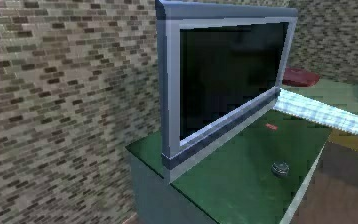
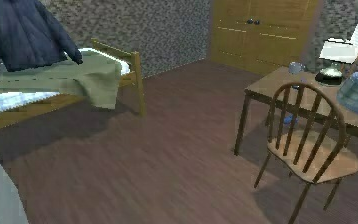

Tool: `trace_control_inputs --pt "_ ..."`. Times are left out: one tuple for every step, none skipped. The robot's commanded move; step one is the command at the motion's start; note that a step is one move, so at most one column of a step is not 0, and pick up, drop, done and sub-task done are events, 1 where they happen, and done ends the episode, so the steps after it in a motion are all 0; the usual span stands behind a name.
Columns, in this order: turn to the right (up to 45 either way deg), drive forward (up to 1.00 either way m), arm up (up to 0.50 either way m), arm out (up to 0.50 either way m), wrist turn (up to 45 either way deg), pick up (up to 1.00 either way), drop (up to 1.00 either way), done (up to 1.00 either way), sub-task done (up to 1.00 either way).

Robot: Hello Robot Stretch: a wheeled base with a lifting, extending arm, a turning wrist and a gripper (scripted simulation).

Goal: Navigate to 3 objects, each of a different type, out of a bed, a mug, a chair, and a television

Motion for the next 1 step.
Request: trace_control_inputs --pt "15.0 0.0 0.0 0.0 0.0 0.0 0.0 0.0 0.0"
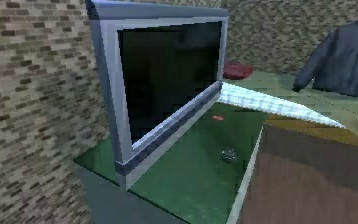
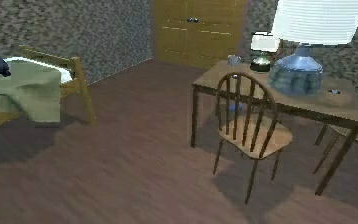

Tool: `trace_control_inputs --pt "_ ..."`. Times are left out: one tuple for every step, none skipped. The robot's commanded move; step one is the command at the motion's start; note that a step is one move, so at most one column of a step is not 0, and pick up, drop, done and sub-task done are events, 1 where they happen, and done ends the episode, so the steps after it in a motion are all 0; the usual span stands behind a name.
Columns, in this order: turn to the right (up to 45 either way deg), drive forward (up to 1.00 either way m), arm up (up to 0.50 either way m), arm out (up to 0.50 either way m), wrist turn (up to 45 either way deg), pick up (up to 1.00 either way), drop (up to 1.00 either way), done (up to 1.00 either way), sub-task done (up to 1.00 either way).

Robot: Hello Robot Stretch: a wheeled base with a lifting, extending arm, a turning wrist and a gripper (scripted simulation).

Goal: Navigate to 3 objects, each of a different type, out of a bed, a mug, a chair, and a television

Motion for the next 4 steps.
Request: trace_control_inputs --pt "0.0 0.0 0.0 0.0 0.0 0.0 0.0 0.0 1.0" --pt "45.0 0.0 0.0 0.0 0.0 0.0 0.0 0.0 0.0" --pt "39.0 0.0 0.0 0.0 0.0 0.0 0.0 0.0 0.0" --pt "0.0 1.0 0.0 0.0 0.0 0.0 0.0 0.0 0.0"
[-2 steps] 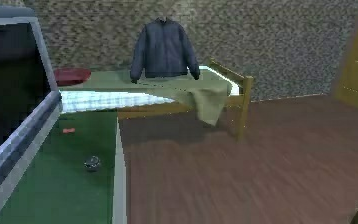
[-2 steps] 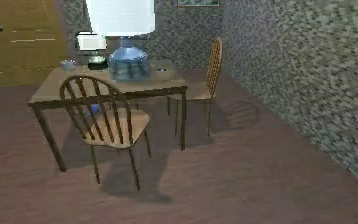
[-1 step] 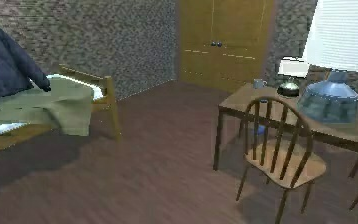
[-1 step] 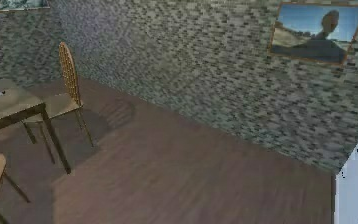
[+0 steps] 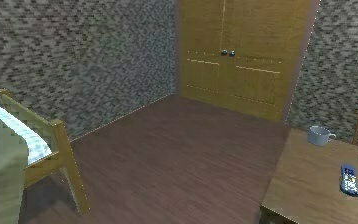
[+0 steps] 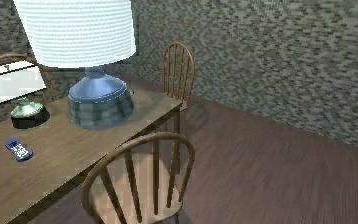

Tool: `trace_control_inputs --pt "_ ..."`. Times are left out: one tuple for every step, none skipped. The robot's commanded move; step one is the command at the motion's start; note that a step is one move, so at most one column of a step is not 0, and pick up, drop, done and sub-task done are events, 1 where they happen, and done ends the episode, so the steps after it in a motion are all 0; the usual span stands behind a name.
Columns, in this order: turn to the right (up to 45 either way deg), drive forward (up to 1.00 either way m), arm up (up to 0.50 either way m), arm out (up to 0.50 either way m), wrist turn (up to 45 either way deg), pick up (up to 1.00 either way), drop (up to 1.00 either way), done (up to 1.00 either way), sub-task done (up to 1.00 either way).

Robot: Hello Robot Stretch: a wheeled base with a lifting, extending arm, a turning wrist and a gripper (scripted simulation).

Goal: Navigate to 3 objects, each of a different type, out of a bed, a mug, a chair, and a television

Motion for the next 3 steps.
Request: trace_control_inputs --pt "0.0 0.15 0.0 0.0 0.0 0.0 0.0 0.0 0.0" --pt "42.0 0.0 0.0 0.0 0.0 0.0 0.0 0.0 0.0" --pt "0.0 0.0 0.0 0.0 0.0 0.0 0.0 1.0 0.0"
